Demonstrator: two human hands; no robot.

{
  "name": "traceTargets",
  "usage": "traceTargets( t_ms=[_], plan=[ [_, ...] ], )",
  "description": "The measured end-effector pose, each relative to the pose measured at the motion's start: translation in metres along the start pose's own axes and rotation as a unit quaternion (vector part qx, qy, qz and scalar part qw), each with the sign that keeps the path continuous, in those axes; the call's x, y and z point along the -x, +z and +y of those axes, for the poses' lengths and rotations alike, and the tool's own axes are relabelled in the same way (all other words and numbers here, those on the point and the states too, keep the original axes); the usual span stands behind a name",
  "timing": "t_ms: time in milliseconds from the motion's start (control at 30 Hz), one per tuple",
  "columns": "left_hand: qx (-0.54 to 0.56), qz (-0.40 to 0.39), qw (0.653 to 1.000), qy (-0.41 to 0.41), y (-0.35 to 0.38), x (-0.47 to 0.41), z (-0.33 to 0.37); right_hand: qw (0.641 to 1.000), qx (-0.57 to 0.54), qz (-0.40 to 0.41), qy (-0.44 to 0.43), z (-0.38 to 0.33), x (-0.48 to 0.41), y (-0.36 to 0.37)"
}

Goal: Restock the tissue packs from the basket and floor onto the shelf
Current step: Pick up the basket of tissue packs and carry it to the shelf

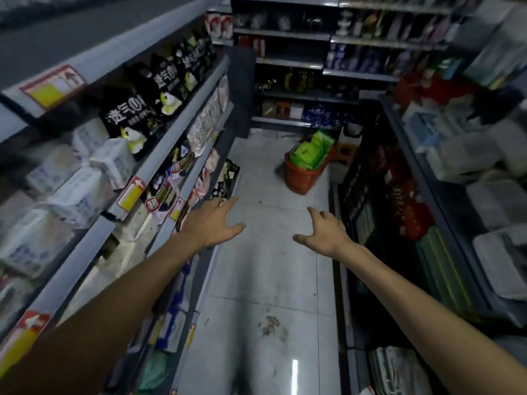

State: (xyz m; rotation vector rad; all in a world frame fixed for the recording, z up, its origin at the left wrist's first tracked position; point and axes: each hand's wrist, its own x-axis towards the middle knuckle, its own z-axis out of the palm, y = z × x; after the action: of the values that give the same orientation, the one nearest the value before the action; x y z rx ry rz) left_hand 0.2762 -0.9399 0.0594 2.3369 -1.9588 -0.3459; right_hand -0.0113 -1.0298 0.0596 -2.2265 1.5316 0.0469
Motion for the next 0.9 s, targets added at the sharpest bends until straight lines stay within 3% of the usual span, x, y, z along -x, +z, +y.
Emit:
traceTargets(
  t_ms=[333, 900],
  plan=[
    [-0.028, -0.014, 0.998, 0.058, -0.016, -0.154, -0.010, 0.998, 0.016, 0.038, 0.048, 0.006, -0.115, -0.038],
    [-0.043, -0.071, 0.994, 0.070, -0.028, -0.509, 0.038, 0.997, -0.025, 0.007, 0.078, 0.126, -0.426, -0.134]
  ],
)
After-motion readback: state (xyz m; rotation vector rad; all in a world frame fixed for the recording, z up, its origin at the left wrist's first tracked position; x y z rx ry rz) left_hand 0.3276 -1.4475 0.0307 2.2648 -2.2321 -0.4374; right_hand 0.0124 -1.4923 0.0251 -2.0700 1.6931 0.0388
